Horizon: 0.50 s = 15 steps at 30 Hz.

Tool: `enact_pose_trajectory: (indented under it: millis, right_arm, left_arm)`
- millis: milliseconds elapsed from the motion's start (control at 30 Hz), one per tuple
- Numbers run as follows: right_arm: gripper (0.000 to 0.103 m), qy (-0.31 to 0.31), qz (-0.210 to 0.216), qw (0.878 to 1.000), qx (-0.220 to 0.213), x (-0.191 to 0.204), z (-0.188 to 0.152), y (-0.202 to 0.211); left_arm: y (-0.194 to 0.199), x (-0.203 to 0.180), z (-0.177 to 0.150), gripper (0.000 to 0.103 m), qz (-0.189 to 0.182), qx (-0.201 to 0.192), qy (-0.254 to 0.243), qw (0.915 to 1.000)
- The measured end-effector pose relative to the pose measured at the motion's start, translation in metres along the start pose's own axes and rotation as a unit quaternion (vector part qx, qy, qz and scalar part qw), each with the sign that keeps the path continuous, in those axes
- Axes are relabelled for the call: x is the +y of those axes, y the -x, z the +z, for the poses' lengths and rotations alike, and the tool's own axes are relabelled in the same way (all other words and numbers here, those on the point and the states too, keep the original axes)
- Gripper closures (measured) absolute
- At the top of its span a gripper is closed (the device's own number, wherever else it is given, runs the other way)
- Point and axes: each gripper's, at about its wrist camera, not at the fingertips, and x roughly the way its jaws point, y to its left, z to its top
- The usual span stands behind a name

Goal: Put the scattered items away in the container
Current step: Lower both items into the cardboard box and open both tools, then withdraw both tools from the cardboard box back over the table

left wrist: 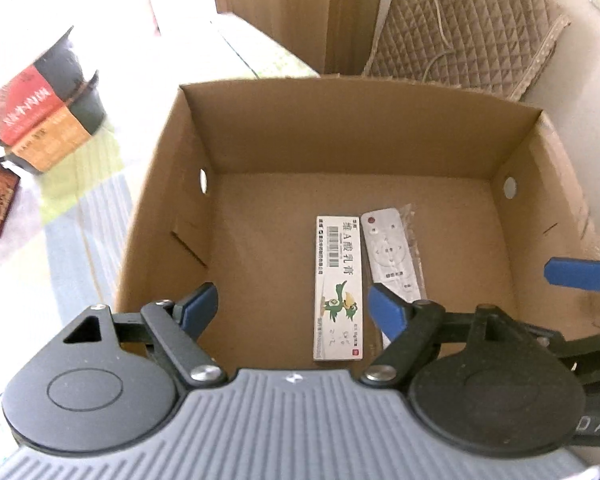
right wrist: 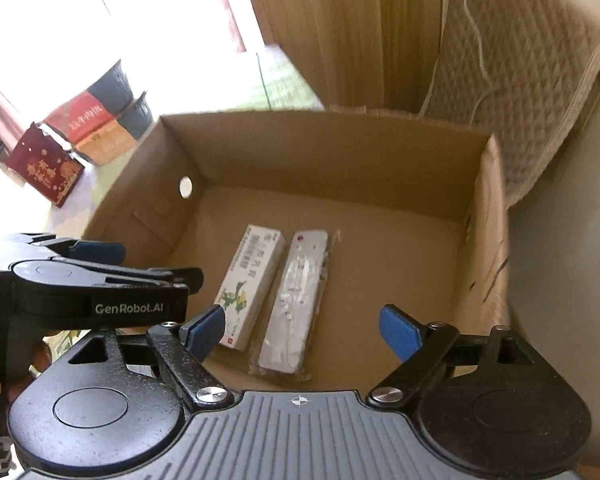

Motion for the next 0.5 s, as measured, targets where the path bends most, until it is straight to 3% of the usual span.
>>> enact_pose_trajectory:
  millis: [233,500]
  right_arm:
    - [0.013,-0.004,-0.007,1.000,-0.027,0.016,-0.021,0.032]
    - [0.012,-0.014,-0.015,0.999,-0.043,0.027,-0.051,0.068]
  left_arm:
    - [0.041,-0.007,-0.018,0.019,0.011,-0.044,-0.011,0.9989]
    - [0.076,-0.009,-0.057,0.018,0.013,-0.051,-0.009,0.9986]
